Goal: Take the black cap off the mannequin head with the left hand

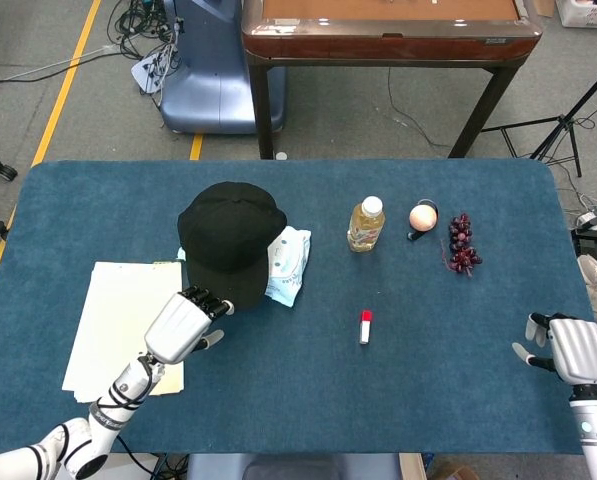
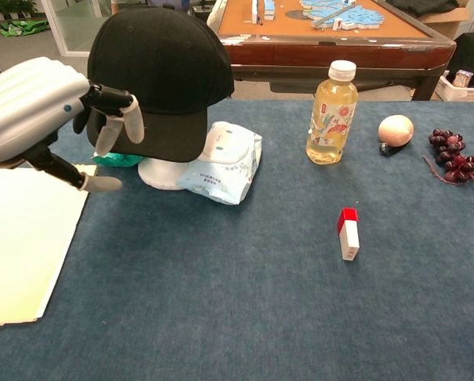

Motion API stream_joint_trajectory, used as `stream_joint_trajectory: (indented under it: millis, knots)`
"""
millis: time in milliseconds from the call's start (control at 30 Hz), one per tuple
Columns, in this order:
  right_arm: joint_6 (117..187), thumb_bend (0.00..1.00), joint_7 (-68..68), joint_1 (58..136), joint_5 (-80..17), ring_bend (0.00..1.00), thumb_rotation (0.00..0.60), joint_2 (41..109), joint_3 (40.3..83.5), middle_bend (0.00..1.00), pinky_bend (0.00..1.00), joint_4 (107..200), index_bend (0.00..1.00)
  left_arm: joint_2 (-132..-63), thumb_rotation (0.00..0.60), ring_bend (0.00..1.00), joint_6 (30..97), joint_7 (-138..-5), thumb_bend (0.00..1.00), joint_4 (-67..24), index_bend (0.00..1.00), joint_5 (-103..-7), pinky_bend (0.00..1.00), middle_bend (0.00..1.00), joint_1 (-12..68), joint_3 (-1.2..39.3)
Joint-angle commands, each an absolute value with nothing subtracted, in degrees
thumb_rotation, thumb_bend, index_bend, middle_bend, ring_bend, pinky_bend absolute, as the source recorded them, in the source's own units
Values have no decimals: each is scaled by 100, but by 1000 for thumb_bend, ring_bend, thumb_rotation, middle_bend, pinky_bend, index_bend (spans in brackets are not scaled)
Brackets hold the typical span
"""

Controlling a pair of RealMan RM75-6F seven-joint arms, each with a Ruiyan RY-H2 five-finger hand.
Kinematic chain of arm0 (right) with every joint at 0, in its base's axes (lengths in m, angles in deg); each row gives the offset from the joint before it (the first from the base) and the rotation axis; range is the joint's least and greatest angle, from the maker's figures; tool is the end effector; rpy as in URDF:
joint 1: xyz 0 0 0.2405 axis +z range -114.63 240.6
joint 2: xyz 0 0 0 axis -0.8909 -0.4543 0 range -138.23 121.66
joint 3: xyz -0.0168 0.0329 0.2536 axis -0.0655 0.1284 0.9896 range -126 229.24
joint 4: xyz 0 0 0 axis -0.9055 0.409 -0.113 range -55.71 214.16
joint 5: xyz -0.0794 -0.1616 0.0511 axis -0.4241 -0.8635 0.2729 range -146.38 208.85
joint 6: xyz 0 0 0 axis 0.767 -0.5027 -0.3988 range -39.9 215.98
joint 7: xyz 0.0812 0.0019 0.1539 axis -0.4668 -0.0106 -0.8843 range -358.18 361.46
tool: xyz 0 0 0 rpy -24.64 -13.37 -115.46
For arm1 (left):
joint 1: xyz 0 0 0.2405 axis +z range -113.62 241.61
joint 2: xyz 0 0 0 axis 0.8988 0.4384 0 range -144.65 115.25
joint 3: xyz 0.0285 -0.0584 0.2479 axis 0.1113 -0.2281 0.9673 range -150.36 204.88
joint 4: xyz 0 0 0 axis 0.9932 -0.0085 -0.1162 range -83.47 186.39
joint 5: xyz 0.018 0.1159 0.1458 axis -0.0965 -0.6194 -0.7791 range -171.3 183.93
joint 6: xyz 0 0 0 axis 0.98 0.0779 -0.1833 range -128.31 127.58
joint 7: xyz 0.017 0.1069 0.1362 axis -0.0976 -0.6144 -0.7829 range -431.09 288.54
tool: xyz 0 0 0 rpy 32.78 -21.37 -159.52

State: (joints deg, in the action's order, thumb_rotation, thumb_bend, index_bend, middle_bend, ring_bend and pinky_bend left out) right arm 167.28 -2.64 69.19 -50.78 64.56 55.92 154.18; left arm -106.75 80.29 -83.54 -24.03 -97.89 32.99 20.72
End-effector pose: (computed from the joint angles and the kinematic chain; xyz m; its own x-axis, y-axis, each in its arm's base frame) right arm -0.3559 -0.2241 0.1555 0.4490 -0.0523 0.8920 -0.8894 0.0700 0.4518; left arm -0.1267 0.2981 0.0323 0.3839 -0.2289 0.8946 0.6337 -0.6394 -0.4355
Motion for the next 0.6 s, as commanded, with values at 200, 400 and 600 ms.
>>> stream_joint_trajectory:
  millis: [200, 400, 600]
  knots:
    - [16696, 183, -301, 6921, -5063, 579, 600, 6466, 5588, 716, 606, 15376, 649, -10905, 600, 540, 8058, -8325, 50, -2111, 467, -9610, 601, 687, 3150, 1946]
    - [16683, 183, -319, 6922, -5061, 579, 600, 6480, 5583, 716, 606, 15352, 649, -10985, 600, 540, 8090, -8318, 49, -1951, 466, -9527, 601, 687, 3070, 1916]
    - [16679, 184, -328, 6921, -5060, 579, 600, 6488, 5582, 716, 606, 15342, 649, -11090, 600, 541, 8101, -8221, 50, -1765, 466, -9422, 601, 687, 3022, 1931]
